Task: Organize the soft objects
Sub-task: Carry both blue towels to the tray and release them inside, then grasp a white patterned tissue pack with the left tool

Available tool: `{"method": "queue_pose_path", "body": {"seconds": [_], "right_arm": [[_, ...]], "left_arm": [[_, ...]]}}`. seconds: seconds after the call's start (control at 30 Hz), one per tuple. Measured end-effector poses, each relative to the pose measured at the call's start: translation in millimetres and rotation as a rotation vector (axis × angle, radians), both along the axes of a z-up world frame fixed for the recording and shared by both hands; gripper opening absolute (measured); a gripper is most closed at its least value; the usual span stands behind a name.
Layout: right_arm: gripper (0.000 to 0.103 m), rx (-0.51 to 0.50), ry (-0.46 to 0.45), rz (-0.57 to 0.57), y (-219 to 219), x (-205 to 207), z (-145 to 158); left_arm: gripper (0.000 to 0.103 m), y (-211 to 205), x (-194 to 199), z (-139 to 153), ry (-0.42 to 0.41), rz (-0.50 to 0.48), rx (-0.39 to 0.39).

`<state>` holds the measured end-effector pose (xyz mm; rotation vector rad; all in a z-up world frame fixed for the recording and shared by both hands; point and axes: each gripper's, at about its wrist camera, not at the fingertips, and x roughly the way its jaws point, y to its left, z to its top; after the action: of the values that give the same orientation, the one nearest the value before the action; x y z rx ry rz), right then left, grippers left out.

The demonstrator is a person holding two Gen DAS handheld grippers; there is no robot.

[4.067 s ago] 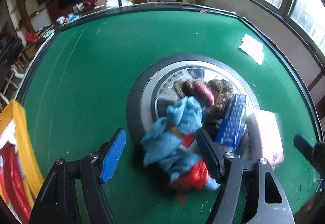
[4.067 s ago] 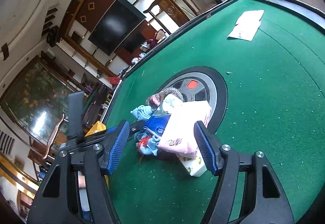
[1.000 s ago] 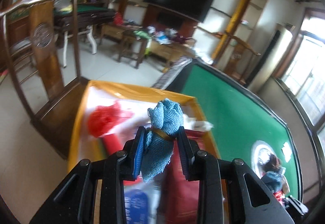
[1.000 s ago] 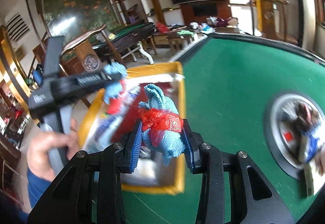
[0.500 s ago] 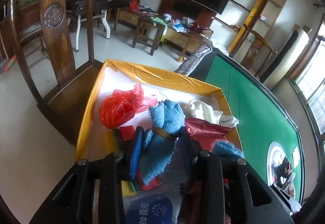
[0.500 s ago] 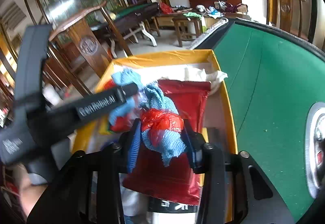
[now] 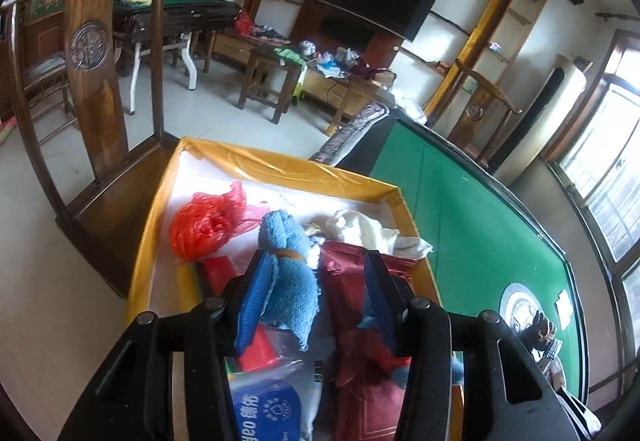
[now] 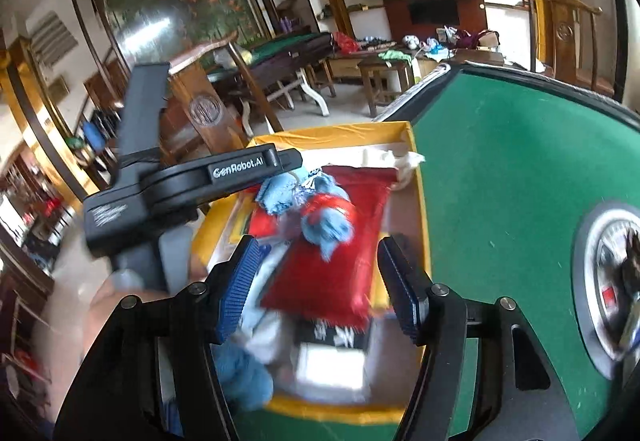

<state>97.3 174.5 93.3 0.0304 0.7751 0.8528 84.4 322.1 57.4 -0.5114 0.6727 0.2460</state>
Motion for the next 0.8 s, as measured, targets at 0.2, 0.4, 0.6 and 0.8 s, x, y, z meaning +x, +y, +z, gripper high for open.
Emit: {"method": "queue_pose_path", "body": {"seconds": [0.2, 0.4, 0.6, 0.8], "right_arm": [[0.063, 0.008, -0.045, -0.123, -85.8, -9.7, -2.7], [0.063, 0.074, -0.055, -0.449, -230.1, 6.2, -12.1], [0.063, 0.216, 0.189, -0.703, -341.4, 43.9, -63.9], [0.063, 0.324, 0.386, -0.673, -340.8, 57.2, -94.9]], "left_arm": [[0.049, -9.3, -5.0, 10.3, -0.056, -0.013, 0.035], [0.049, -35.5, -13.0, 28.1, -0.147, -0.061, 0.118], [0.049, -71.2, -8.8, 36.7, -0.181, -0.148, 0.187], [0.055, -83.1, -18.6, 50.6, -0.248, -0.19, 0.156]]}}
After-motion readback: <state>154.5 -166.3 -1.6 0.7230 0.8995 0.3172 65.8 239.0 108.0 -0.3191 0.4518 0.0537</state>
